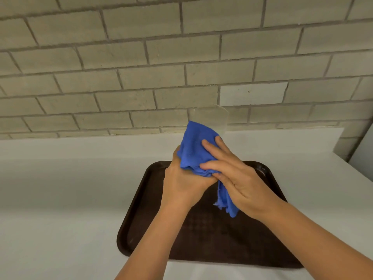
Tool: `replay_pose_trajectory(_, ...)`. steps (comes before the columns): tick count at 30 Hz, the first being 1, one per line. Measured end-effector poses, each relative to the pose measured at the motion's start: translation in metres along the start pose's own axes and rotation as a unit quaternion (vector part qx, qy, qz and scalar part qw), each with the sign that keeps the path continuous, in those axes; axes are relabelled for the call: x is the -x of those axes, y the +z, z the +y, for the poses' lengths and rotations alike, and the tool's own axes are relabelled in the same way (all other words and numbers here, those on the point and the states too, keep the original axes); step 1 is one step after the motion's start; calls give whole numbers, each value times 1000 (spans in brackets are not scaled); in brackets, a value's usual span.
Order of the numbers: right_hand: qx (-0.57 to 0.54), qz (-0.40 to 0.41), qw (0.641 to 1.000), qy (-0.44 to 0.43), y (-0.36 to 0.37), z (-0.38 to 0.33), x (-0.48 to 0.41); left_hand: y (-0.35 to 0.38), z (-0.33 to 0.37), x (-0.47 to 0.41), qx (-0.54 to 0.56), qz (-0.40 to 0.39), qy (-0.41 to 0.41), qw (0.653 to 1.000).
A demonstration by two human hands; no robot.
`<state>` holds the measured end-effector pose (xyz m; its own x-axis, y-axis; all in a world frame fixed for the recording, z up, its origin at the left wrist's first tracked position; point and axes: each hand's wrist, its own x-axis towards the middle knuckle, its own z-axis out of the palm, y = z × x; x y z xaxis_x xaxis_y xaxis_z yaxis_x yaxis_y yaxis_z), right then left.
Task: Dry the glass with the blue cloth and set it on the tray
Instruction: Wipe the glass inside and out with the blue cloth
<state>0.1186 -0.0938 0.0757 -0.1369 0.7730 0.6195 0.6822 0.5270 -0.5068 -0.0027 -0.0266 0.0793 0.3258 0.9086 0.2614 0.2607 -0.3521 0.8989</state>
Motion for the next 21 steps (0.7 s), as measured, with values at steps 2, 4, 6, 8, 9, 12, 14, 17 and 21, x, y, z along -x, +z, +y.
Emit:
replay_pose_trajectory(2,11,-3,1000,3,-3,4,-5,2,-1,1,-7,5,5,1000)
replay_pose_trajectory(4,16,30,999,26,-8,7,-18,3,-1,2,-4,15,-2,1000)
replay_pose_trajectory(6,3,73,995,67,-15,9,-32,4,1,2,4,12,-11,1000)
replay_pose_trajectory(8,3,90,993,72,-15,9,-34,4,1,3,5,4,-18,1000)
replay_pose_trajectory(9,10,81,995,58,-11,9,-30,3,0,4,2,3,-12,1000)
replay_pose_trajectory(12,25,10,1000,9,3,5,-11,1,-6,1,-2,-1,27,1000)
replay_pose_trajectory(14,30,-7,999,8,2,5,-12,1,-8,-1,14,1,22,1000)
replay_pose_trajectory(17,5,44,997,66,-4,2,-34,2,-5,-3,48,10,-10,999)
replay_pose_trajectory(21,-108,111,976,153,-7,-1,-54,4,-2,0,56,11,-31,998)
